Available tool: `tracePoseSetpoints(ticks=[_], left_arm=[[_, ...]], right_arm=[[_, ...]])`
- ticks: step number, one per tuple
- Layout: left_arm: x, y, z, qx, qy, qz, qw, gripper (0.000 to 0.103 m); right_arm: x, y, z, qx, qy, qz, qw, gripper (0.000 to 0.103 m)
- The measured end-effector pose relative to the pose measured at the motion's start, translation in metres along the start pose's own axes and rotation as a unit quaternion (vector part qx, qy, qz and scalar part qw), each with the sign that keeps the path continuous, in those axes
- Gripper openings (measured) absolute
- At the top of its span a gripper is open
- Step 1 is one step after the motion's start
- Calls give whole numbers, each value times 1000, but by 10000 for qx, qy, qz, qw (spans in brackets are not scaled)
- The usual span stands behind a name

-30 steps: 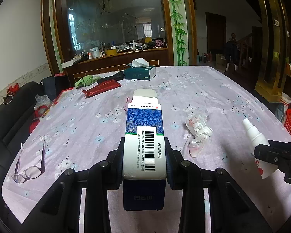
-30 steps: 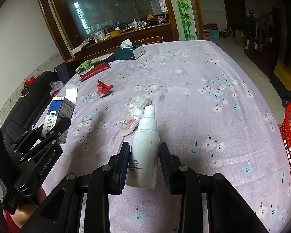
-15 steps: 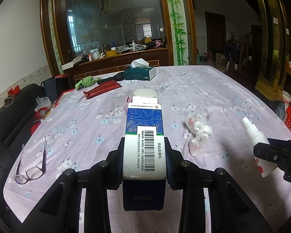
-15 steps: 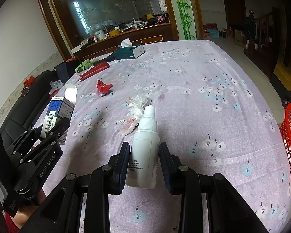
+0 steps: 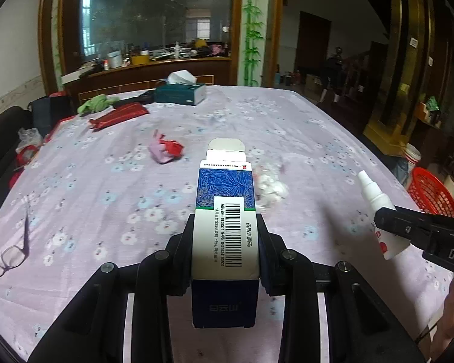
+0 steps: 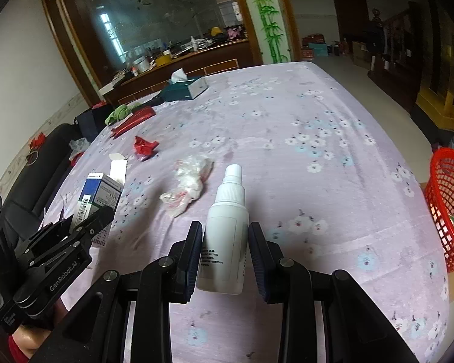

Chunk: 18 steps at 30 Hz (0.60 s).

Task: Collect trash
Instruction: 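Hold the medicine box and spray bottle above the table with both tools, then carry the box and bottle to the red wastebasket and open both tools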

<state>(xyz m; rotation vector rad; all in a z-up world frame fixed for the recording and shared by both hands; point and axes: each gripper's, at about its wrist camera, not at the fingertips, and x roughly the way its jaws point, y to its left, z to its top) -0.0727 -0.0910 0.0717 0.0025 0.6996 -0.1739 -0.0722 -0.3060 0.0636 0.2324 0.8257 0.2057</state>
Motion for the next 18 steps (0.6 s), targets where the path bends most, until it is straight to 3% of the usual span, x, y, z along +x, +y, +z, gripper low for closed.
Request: tracePoseSetpoints(ticks=[9,14,18], left_arm=[[12,-61,13,417,335,-905,9945,33],[18,-117,20,831,578,-1590,9821,33],[20,-168,29,1084,768,-2179,9669,33]], right_arm=[[-21,-48,3,521,-210,-142,9983,33],[-52,-107,4,1106,-526,-427,9916,33],[-86,-161,4,1563,-840,-751,9813,33]])
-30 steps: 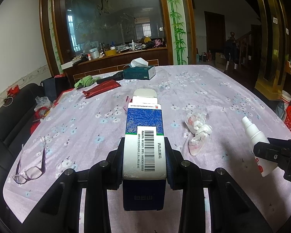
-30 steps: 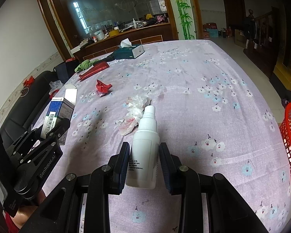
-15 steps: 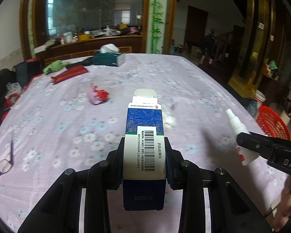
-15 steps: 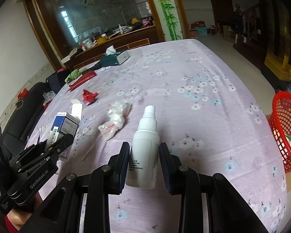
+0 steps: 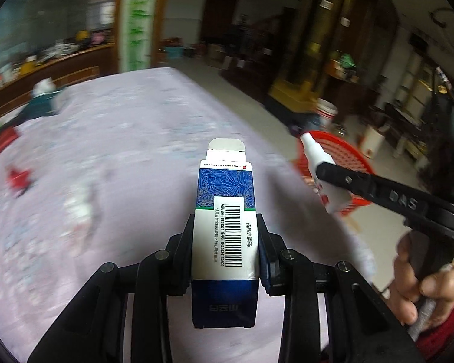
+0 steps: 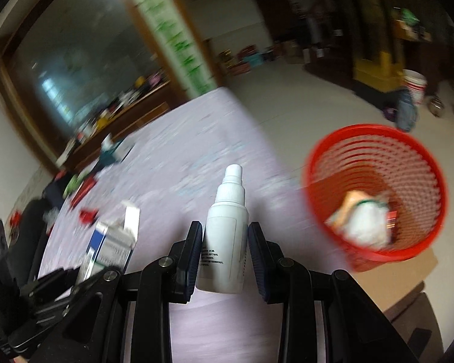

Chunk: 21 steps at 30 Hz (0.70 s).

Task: Collect trash
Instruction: 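Carry the box and bottle to the red wastebasket and open both tools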

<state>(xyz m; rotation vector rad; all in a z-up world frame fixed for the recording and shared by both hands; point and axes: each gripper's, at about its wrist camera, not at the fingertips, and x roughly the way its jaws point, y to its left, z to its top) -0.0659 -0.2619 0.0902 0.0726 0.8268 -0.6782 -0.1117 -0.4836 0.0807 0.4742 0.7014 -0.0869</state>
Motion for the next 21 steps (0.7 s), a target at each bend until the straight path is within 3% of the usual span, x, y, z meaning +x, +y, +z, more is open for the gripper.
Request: tracePoseSetpoints(ticks=[7,17,21], left_arm=[[45,-69,39,320,217,-671,9970,33],[122,-141,78,456,504,-1248,9898,33],[144,-144,79,416,597,-1075,9915,48]], right_arm=[[-35,-81,34,564,-464,-466,9962,34],[-34,-139,59,1010,-517,-702,9911,35],[-29,-154,63,1160,-498,-735,9893,35]])
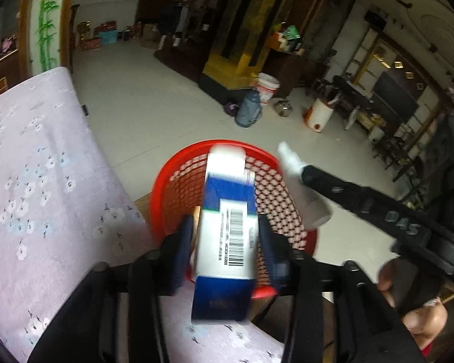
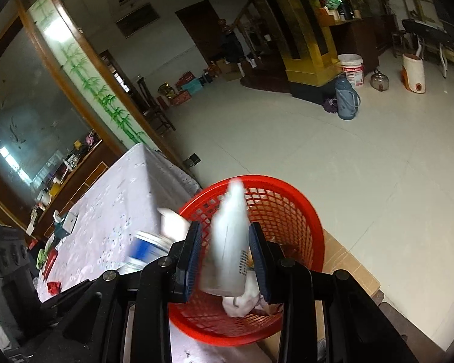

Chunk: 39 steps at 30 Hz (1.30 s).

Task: Collect trash
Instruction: 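Carry the box and bottle to the red wastebasket and open both tools, then move both open tools back over the table, then grasp the pink-red snack wrapper with the left tool while the right tool grasps the clear plastic bag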

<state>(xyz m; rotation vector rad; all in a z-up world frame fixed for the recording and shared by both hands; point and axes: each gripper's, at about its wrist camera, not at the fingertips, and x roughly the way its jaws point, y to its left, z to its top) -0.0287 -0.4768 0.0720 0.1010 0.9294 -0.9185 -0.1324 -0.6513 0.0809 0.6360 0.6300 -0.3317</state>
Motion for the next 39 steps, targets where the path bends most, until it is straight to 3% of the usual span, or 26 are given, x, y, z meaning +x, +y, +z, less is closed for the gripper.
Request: tracePoseSetpoints(ticks=[4,8,15,22,26,30,35,39], left_arm=[[-14,10,-10,-53,-77,-34,9999,48],[-43,24,-26,-97,-189,120,9997,48],[-98,75,-71,-468,-269,533,9971,49],[-157,127,-109,-794,-530,1195,9882,49],[-187,153,-130,-1036,-623,1378,9830,50],[-218,185,-154,-1356,-801,1696,9728,51],[-257,233,-180,-1933,-1041,2029,9543,51],[-278,262,-191,-2225,-1135,2359,9391,51]], right_arm=[[-7,2,-7,-51,-88,-7,9999,35],[-12,15,-19,-127,18,249,9996,35],[-3,79,-55,-698,436,747,9938,35],[14,146,-95,-1271,858,1054,9825,36],[21,182,-120,-1578,1148,1205,9734,38],[28,220,-143,-1911,1507,1411,9596,39],[33,273,-167,-2380,1880,1698,9376,39],[44,318,-181,-2784,1878,1705,9264,50]])
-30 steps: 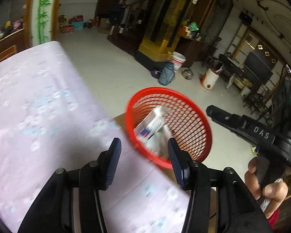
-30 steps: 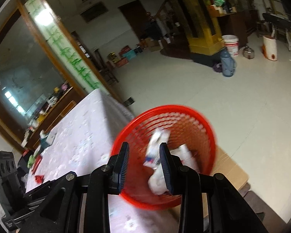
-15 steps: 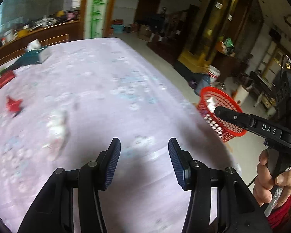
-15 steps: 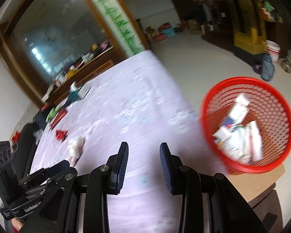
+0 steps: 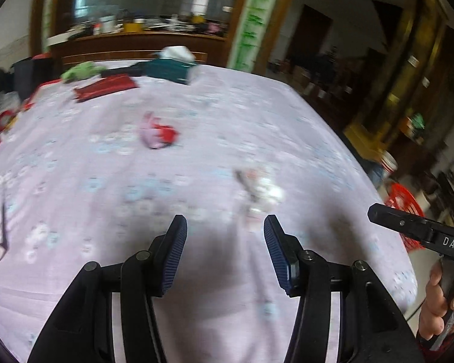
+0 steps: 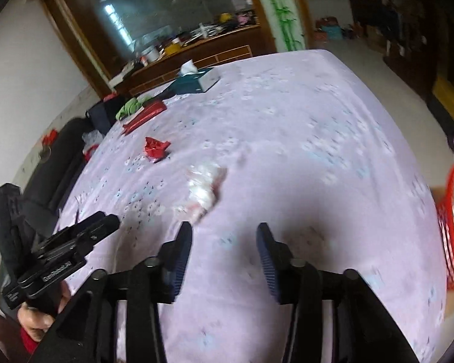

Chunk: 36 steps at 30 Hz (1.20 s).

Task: Collect trash
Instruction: 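Grasp the pink-red snack wrapper with the left tool while the right tool grasps the clear plastic bag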

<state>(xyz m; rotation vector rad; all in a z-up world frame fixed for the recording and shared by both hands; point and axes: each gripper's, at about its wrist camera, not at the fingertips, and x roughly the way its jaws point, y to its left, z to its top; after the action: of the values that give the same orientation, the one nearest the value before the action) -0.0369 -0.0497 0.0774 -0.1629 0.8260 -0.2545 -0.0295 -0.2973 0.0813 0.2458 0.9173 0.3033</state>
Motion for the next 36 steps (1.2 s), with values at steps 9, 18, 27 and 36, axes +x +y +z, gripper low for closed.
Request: tracePoseSetpoints(ticks=[9,18,27,36], left_arm=[[2,56,16,-440,-3,288,9986,52],[17,78,53,-713,-47,414,9966,57],[76,80,99,-944,258,505,9939,57],[141,82,116,-944,601,903,9896,53]], right_arm=[[101,27,33,-163,653,-214,9975,50],[132,33,31,-400,600,-309,9969,32],[118,0,37,1,-171,28,9999,32],[109,-6,37,24,-247,215,9995,32]])
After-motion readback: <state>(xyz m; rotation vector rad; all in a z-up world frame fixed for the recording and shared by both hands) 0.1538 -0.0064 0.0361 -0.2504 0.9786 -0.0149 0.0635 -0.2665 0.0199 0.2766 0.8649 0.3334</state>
